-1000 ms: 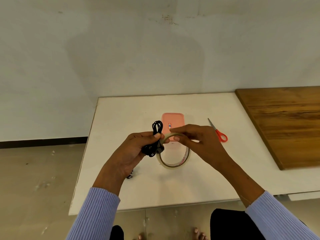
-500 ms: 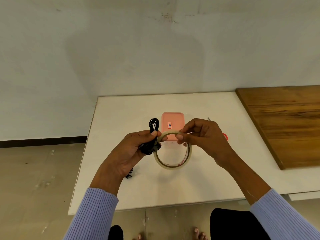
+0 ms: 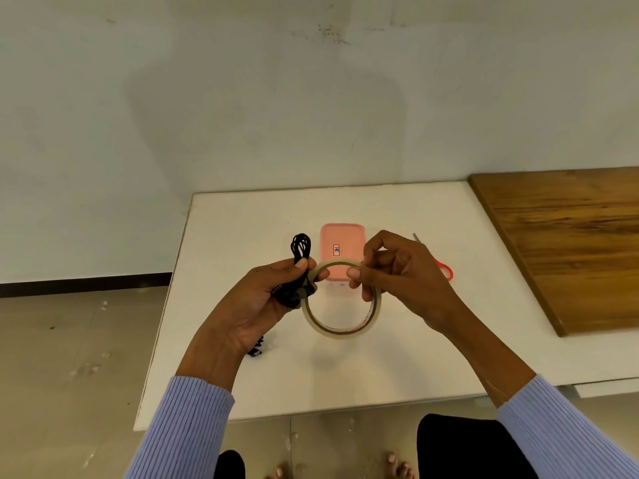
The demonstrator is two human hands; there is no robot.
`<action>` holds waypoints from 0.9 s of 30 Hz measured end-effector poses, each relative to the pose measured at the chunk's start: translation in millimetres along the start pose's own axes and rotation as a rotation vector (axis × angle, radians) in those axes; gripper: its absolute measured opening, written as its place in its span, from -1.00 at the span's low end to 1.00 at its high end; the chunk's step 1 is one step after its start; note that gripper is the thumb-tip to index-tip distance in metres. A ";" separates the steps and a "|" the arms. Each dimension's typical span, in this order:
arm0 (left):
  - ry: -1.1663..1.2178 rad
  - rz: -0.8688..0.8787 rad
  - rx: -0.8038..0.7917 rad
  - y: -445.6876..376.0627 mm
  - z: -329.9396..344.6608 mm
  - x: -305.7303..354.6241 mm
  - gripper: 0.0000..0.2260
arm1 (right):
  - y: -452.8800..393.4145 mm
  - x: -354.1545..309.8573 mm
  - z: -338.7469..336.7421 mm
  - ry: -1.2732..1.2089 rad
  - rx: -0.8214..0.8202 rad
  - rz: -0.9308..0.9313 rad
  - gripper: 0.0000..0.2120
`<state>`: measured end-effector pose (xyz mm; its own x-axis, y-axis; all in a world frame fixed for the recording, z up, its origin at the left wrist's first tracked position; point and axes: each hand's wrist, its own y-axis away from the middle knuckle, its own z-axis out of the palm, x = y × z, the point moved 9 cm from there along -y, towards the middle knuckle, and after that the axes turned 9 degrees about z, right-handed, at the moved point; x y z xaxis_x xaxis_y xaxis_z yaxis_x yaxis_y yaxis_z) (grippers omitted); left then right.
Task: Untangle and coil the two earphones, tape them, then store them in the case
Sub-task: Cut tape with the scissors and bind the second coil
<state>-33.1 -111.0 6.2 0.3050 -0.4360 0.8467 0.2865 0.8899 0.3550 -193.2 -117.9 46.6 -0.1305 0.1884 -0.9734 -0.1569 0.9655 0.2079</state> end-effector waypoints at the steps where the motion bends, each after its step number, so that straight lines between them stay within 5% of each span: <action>1: 0.002 0.000 -0.003 -0.2 0.2 0.0 -0.85 | 0.1 -0.2 -0.1 0.002 0.003 -0.001 -0.77; 14: -0.017 0.042 -0.010 -1.5 0.5 4.6 -0.86 | 3.8 -1.8 -3.4 -0.054 0.061 0.022 -0.82; 18: -0.182 0.134 -0.084 1.2 4.3 11.7 -0.83 | 6.1 10.9 6.5 -0.042 -0.033 0.198 -0.69; 27: -0.564 0.243 -0.318 12.2 25.0 15.6 -0.81 | 13.0 26.2 20.6 0.038 -0.099 0.319 -0.75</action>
<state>-47.5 -103.5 33.7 -0.1003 -0.0161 0.9948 0.5486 0.8333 0.0688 -178.5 -96.7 21.7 -0.2251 0.4699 -0.8536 -0.1965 0.8362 0.5121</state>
